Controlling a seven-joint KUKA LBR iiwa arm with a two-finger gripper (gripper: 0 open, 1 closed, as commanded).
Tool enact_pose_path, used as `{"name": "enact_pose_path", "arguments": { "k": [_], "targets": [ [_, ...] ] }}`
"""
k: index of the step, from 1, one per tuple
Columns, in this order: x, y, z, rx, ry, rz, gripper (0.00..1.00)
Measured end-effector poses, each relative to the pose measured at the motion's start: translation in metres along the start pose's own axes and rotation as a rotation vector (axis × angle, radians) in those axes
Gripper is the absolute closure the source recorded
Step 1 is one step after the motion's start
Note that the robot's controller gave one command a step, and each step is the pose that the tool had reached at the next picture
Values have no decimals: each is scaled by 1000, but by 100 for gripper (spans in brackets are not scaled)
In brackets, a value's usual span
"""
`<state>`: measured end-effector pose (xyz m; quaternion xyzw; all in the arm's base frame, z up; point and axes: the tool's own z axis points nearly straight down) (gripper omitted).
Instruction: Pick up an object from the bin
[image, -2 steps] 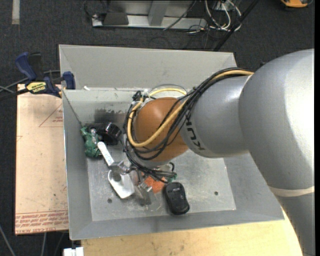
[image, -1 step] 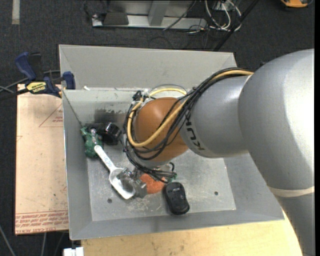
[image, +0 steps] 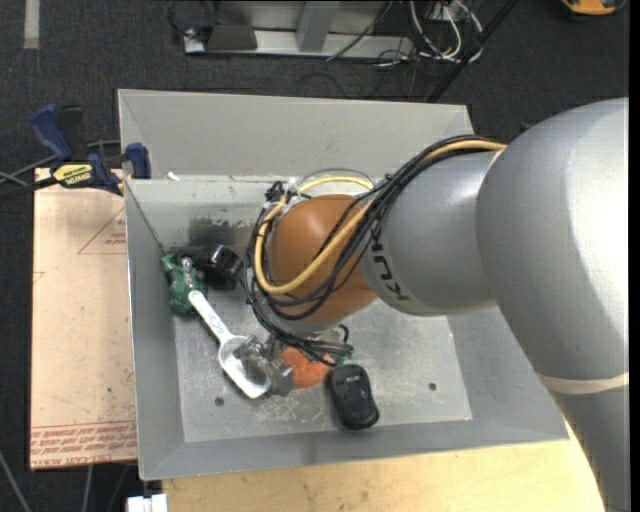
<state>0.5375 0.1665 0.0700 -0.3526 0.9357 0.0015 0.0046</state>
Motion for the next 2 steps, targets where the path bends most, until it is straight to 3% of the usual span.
{"name": "enact_pose_path", "arguments": {
  "k": [1,2],
  "targets": [
    [-6,-3,-26,-1,0,-12,100],
    [-8,-9,-73,-2,1,-4,100]
  ]
}}
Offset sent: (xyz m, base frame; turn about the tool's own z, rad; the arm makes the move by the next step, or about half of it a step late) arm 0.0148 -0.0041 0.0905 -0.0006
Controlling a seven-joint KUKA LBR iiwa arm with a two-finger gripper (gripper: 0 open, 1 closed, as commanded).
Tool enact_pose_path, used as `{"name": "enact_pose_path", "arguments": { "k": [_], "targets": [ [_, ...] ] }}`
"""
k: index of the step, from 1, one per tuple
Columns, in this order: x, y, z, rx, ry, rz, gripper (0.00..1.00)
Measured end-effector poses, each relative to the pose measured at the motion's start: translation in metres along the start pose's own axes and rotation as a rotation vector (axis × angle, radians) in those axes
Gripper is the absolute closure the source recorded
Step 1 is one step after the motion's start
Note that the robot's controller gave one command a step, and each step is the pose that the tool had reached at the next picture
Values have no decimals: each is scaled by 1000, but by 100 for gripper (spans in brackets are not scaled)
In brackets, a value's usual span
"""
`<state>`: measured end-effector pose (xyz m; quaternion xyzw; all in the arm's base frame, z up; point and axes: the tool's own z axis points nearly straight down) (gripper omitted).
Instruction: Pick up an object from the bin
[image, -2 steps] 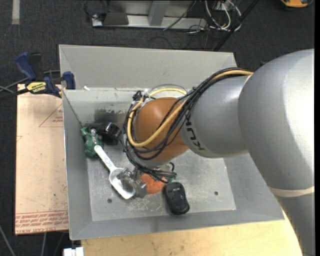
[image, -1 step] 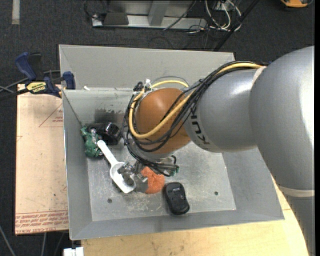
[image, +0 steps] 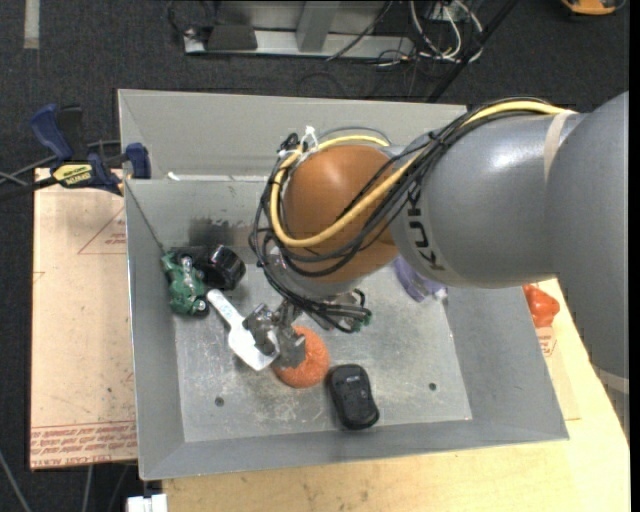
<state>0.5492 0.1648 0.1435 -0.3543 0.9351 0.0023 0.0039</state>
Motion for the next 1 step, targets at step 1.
{"name": "enact_pose_path", "arguments": {
  "k": [1],
  "targets": [
    [-2,-3,-86,1,-4,-15,100]
  ]
}}
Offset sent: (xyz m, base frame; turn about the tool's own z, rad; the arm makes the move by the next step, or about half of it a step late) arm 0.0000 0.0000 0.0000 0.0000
